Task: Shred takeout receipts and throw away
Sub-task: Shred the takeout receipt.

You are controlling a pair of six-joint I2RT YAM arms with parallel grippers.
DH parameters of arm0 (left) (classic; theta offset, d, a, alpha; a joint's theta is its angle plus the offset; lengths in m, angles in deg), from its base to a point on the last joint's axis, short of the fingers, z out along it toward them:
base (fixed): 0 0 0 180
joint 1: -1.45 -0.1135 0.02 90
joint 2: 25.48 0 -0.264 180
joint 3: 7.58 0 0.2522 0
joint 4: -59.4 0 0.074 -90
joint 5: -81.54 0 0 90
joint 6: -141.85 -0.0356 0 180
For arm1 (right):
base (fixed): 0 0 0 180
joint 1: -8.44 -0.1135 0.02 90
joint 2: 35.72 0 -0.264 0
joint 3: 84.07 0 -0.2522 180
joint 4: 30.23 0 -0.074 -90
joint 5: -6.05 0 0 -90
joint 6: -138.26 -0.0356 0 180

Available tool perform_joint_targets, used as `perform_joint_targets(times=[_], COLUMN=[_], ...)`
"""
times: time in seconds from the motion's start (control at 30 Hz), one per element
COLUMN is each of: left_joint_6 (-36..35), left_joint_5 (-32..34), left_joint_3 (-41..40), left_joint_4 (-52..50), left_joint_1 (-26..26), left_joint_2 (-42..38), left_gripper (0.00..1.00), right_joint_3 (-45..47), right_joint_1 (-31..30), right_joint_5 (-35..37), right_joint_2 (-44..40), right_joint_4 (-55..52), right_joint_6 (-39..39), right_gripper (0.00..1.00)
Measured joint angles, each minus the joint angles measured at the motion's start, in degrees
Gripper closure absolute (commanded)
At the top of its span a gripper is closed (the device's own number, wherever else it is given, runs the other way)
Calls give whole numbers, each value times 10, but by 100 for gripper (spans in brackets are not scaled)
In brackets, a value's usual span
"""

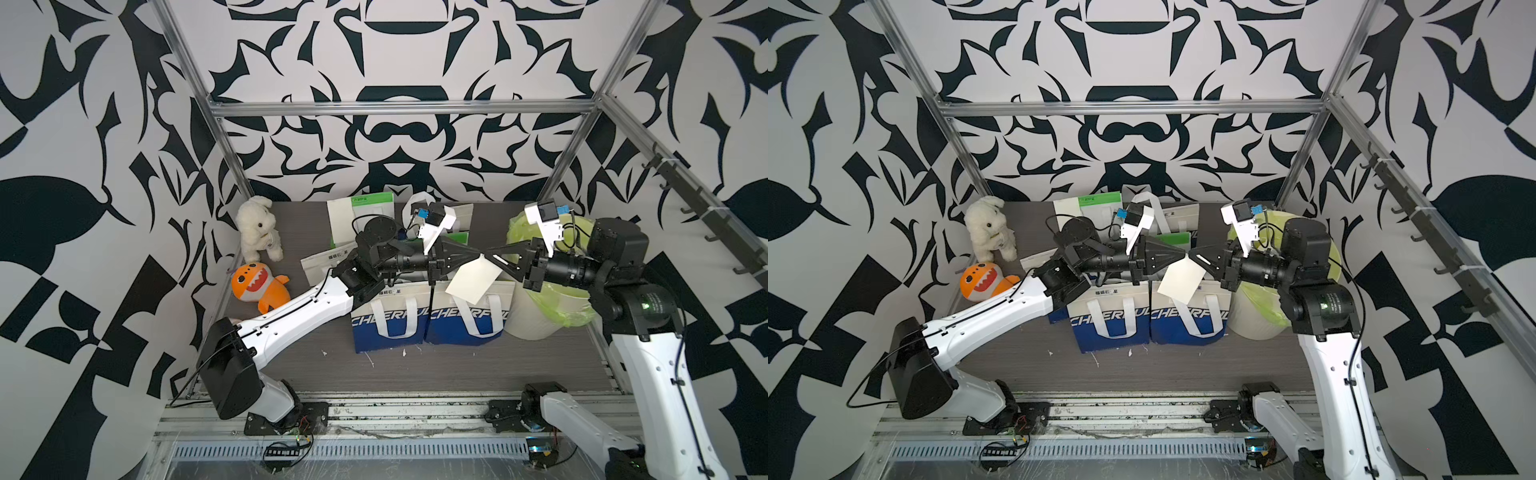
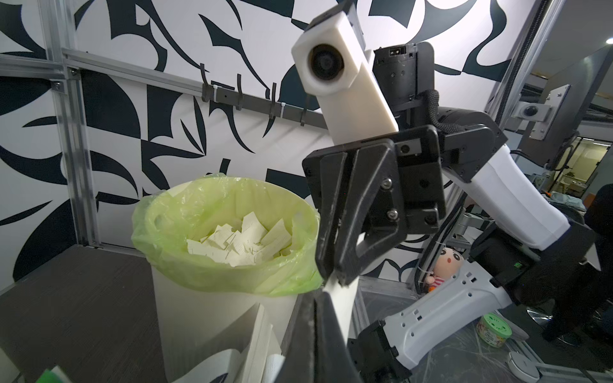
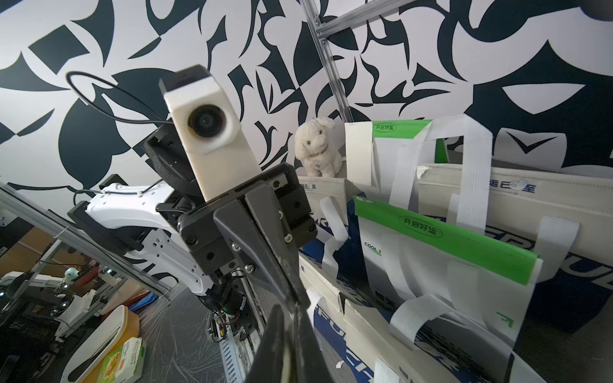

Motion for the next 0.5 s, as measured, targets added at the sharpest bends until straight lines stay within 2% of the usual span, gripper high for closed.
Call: perform_joint_targets(times=[0.07,0.1,0.13,0.17,0.2,0.23,0.3,0.5], left_joint_6=[-1,-2,-3,-5,-6,-6,-5,-4], left_joint_5=[0,0,0,1,2,2,2,2], left_joint_3=[0,0,0,0,0,0,0,0], left_joint_4=[-2,-2,-2,-2,-3,-3,-4,-3], left_joint_1=[0,0,0,0,0,0,0,0], left_joint_2=[0,0,0,0,0,0,0,0], left_gripper=[100,85,62,46,35,31,30,34], right_joint_3=[0,0,0,0,0,0,0,0], right_joint_1=[0,0,0,0,0,0,0,0], right_joint_5=[3,6,9,12,16,20,24,24], right_joint_2=[0,0,0,0,0,0,0,0], right_joint_4=[-2,-2,-3,-3,-4,-4,-3,-2], right_joint_6=[2,2,2,0,0,-1,-4,-17], right_gripper=[100,100,100,100,100,100,100,100])
